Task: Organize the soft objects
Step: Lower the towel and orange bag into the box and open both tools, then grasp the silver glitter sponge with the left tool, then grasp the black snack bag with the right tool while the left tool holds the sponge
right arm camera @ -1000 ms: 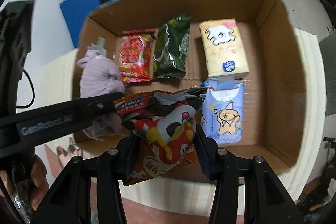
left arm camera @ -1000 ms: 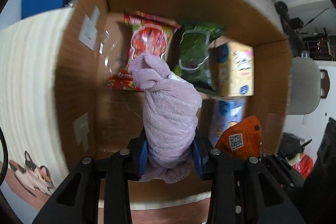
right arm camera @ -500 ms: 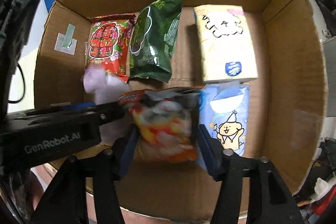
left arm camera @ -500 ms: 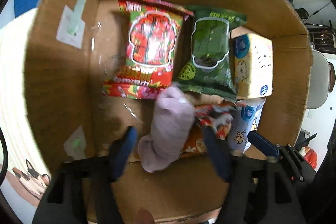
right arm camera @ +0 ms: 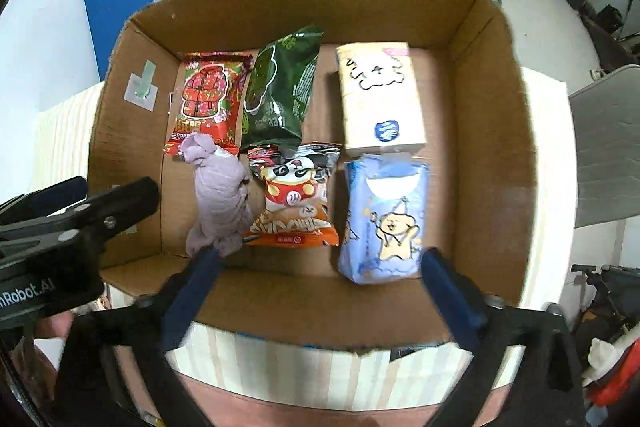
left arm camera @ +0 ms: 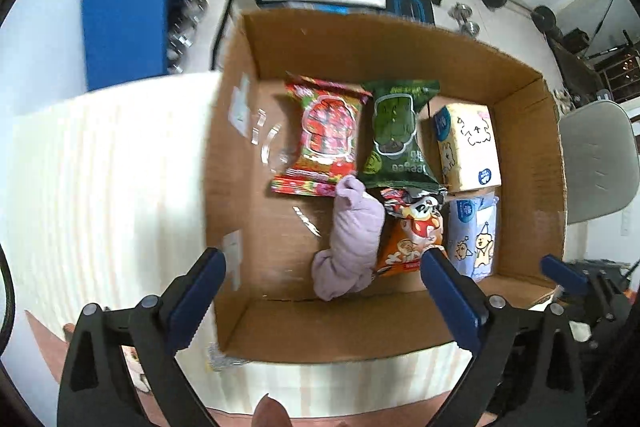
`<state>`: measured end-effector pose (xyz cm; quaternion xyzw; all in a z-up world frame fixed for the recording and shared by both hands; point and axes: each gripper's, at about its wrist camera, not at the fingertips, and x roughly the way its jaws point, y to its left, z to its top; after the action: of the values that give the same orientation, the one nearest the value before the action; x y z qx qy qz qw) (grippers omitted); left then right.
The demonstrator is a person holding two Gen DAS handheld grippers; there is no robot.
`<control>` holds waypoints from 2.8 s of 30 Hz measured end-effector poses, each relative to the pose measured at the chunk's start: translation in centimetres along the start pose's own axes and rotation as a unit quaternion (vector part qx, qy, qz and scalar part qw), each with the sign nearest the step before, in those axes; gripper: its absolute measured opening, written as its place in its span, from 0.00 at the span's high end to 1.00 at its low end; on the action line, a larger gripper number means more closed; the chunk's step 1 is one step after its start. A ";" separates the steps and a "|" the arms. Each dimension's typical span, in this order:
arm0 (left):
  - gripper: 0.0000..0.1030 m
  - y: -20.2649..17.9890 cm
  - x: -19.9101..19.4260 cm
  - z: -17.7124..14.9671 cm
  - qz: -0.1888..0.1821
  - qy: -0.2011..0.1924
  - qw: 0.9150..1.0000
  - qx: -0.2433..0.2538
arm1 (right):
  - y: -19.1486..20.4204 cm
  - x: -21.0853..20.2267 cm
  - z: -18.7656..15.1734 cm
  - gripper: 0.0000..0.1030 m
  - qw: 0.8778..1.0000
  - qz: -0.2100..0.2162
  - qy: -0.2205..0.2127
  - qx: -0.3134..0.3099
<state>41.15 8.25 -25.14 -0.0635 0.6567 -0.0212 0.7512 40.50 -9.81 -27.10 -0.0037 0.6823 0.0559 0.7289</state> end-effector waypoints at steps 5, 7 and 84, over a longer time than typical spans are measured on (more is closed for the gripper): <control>0.03 -0.3 -1.4 -2.3 0.020 -0.040 0.999 -0.001 | -0.1 -2.6 -1.6 0.00 0.999 -0.028 -0.035 0.001; 0.03 -0.3 -2.2 -3.1 0.023 -0.055 0.998 -0.002 | -0.2 -3.3 -2.4 0.00 0.999 -0.026 -0.045 0.005; 0.41 -0.4 17.4 -15.6 -0.074 0.187 0.978 -0.051 | -18.4 7.7 -17.5 0.16 0.969 0.036 0.021 0.243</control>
<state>28.12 4.80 -44.25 -0.1452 0.7795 -0.0544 0.6069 25.20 -28.91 -37.26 0.1972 0.6906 -0.0850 0.6906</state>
